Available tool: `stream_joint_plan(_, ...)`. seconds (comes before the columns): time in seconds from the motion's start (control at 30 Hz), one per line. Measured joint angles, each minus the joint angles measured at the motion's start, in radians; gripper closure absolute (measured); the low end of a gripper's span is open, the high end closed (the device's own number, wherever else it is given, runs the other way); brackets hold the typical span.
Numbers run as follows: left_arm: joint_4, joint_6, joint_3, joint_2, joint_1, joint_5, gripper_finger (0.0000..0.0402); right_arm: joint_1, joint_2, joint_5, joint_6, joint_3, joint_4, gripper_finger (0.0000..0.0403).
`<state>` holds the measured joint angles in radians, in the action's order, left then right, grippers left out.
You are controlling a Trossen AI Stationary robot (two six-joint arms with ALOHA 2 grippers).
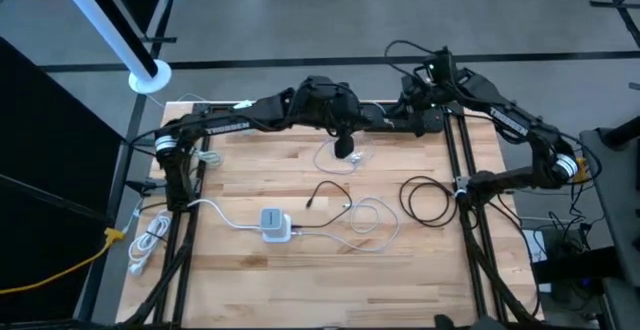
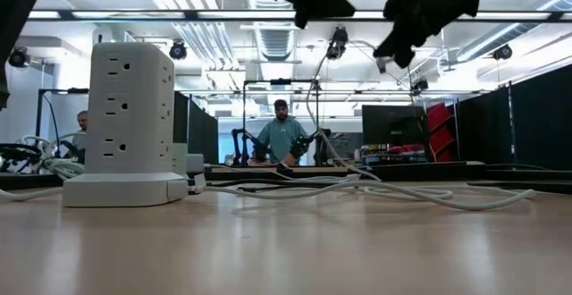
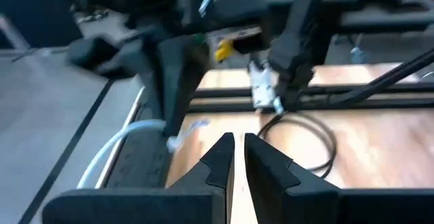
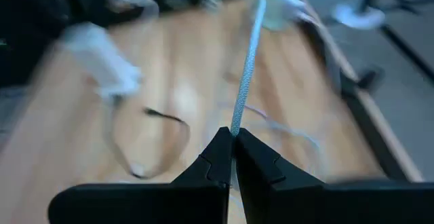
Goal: Insert USB
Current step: Insert the white charger cable into the black outlet extension
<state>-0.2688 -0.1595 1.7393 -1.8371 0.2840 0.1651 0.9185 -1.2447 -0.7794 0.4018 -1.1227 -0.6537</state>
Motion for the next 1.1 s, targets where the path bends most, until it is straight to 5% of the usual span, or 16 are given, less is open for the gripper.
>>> stream_joint_plan(0.2,-0.004,-0.038,-0.001,0.023,0.047,-0.025,0.0378,0.019,-0.048,0.632,-0.098,0.034,0.036,0.0403)
stream_joint_plan(0.27,-0.015,-0.038,-0.001,0.022,0.06,-0.025,0.0378,0.058,-0.115,0.728,-0.136,0.039,0.042,0.0403)
stream_joint_plan(0.53,-0.089,-0.037,-0.001,0.066,0.062,-0.025,0.0378,0.164,-0.43,0.817,-0.156,-0.007,0.066,0.0403)
stream_joint_plan(0.7,-0.209,-0.006,-0.001,0.117,0.051,-0.026,0.0378,0.16,-0.515,0.914,-0.156,-0.023,0.052,0.0403)
stream_joint_plan(0.9,-0.29,0.015,-0.001,0.154,0.011,-0.075,0.0378,0.077,-0.536,0.95,-0.206,-0.002,-0.017,0.0403)
stream_joint_plan(1.1,-0.299,0.015,-0.001,0.166,-0.025,-0.114,0.0378,-0.13,-0.517,0.942,-0.311,0.015,-0.157,0.0403)
